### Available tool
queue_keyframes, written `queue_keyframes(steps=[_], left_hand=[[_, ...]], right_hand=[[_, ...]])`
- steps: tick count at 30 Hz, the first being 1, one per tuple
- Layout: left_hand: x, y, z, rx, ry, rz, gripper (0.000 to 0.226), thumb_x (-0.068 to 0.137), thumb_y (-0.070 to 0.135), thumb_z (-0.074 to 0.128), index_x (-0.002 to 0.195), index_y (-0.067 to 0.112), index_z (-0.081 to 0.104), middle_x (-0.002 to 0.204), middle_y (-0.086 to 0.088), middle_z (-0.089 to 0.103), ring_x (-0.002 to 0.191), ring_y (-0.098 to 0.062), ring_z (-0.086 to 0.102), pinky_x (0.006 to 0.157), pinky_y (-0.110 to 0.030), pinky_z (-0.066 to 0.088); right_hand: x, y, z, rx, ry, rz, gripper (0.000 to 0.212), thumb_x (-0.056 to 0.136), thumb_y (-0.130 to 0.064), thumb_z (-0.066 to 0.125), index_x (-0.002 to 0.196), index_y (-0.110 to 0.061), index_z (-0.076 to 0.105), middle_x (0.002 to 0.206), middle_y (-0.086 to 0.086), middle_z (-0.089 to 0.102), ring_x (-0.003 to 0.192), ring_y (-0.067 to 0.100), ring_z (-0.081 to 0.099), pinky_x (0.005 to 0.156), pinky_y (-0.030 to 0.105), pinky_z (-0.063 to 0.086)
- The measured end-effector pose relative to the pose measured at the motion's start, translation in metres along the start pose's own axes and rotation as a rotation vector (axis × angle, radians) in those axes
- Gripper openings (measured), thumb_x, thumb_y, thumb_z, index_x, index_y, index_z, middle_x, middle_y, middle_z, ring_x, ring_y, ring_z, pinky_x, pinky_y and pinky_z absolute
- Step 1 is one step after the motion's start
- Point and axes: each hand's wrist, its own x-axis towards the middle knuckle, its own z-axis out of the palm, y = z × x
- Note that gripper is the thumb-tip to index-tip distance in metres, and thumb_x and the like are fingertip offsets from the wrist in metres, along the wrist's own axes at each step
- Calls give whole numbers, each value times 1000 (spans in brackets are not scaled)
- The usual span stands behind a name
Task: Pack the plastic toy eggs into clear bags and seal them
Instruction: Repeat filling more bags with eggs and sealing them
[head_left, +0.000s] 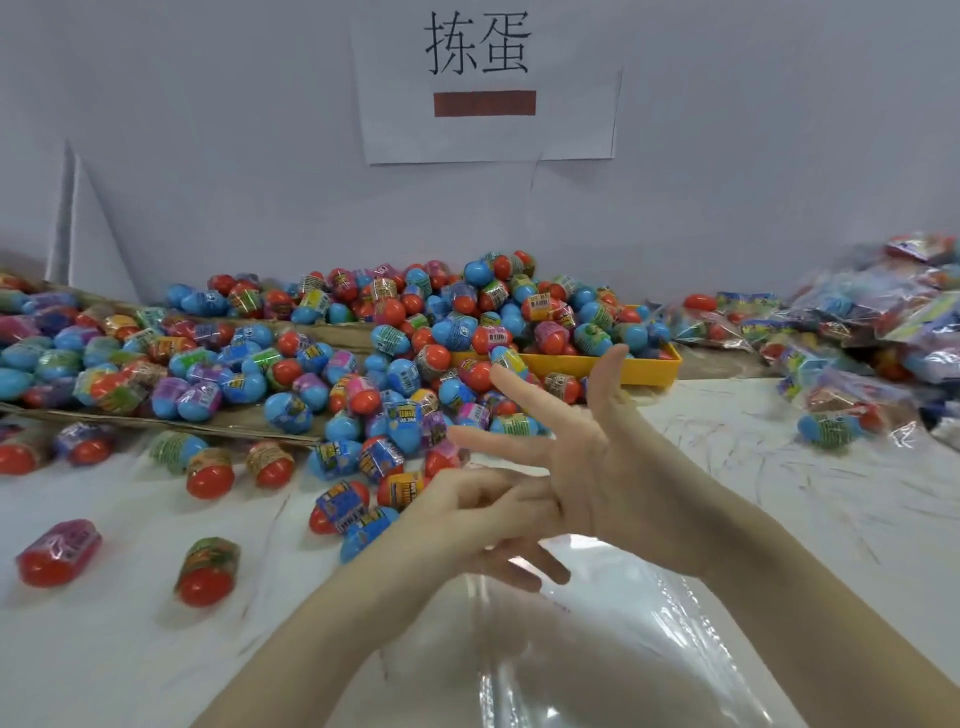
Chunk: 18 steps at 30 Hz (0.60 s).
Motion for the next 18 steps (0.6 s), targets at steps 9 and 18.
queue_keyframes(steps=[9, 18], left_hand=[[-1, -3, 5, 239, 552, 457, 9, 72, 28, 66, 72, 33, 73, 51, 14, 64, 46, 4, 52, 47, -11, 41], [1, -5, -2, 330, 434, 350, 21, 72, 37, 64, 54, 28, 69, 43, 1, 57, 35, -2, 39, 40, -13, 33]], right_hand=[[1, -16, 6, -97, 214, 41, 101, 45, -77, 12, 140, -41, 20, 143, -3, 41, 125, 33, 46, 96, 54, 41], [-6, 2, -7, -947, 528, -520, 27, 65, -41, 67, 90, -32, 71, 68, -7, 67, 60, 5, 53, 52, 14, 41]])
